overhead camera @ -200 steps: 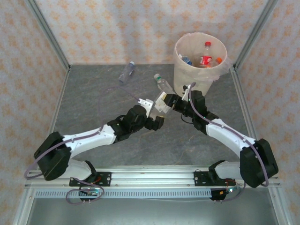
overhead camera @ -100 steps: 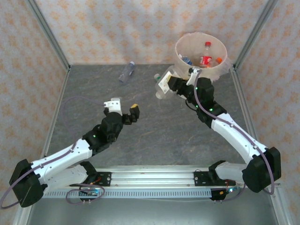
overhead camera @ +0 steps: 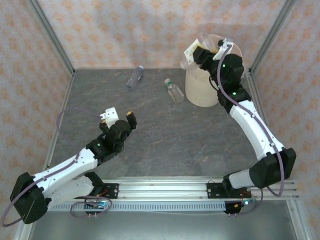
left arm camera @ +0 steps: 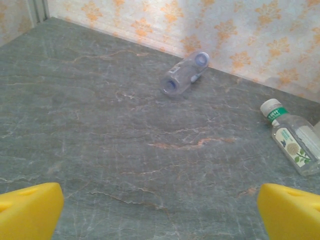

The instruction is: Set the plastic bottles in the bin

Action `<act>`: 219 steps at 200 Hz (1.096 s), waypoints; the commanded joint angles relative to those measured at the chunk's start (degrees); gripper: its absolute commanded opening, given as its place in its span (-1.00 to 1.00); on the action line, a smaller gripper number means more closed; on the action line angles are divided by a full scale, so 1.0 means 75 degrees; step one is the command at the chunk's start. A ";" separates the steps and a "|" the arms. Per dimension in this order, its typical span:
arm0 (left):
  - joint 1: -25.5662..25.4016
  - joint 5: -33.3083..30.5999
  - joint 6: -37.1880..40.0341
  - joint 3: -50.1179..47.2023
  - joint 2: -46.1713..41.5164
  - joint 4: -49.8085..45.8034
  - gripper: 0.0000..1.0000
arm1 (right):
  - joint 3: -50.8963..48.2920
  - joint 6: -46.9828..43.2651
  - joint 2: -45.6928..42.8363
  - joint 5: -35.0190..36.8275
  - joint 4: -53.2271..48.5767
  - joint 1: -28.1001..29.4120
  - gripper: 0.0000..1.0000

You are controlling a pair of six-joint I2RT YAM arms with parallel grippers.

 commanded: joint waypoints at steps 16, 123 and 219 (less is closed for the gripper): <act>0.0088 -0.0418 -0.0342 -0.0089 0.0069 -0.0338 1.00 | 0.1260 -0.0625 0.0818 0.0933 -0.0507 -0.0486 -0.12; 0.0169 -0.0469 -0.0465 -0.0173 0.0068 -0.0460 1.00 | 0.4390 -0.0920 0.3486 0.1005 -0.2715 -0.0850 0.23; 0.0284 -0.0362 -0.0466 -0.0189 0.0138 -0.0462 1.00 | 0.5928 -0.0592 0.4140 0.3073 -0.4811 -0.1031 0.85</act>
